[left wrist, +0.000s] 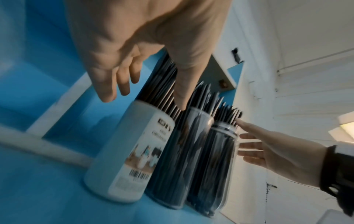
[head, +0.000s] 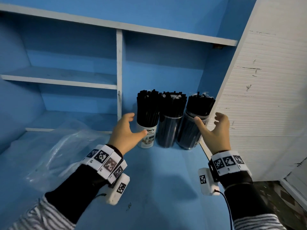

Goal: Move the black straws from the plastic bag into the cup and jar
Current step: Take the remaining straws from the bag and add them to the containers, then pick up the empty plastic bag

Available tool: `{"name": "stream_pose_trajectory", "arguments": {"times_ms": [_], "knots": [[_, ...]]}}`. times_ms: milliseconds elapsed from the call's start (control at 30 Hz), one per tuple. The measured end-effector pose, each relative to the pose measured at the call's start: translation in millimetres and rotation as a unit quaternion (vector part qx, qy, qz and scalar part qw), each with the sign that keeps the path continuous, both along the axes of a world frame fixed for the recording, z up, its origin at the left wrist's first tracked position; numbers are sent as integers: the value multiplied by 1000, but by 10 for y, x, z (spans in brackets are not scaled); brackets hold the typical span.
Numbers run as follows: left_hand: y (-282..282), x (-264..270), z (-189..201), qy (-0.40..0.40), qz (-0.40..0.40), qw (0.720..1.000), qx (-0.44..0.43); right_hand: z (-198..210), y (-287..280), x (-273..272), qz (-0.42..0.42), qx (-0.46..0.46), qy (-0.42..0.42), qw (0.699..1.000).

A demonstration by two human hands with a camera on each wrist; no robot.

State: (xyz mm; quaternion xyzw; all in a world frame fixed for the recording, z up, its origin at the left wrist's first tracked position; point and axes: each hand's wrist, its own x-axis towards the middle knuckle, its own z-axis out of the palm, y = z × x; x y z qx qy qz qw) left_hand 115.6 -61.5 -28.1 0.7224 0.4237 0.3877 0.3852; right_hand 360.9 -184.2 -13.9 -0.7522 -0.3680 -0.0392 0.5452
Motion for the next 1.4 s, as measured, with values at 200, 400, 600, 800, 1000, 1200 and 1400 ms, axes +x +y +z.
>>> {"name": "stream_pose_trajectory", "arguments": {"times_ms": [200,400,600,800,1000,1200,1400], "knots": [[-359,-818,380,48,44,982,178,-10,112,-754,105,-25,-61,992],[-76,-1634,357,175,36,980,92,-172,571,-1609,304,-271,-66,911],[12,-1928,157,135,9,990,49,-263,848,-2050,368,-421,-44,828],[-79,-1891,256,-51,47,997,43,-139,709,-2165,418,-291,81,857],[-201,-1531,275,-169,5,985,15,55,571,-2275,466,-60,173,865],[-396,-1191,314,-174,-89,980,24,333,404,-2348,440,13,69,895],[-345,-1294,406,-192,-95,977,4,422,263,-2012,402,37,101,909]]}}
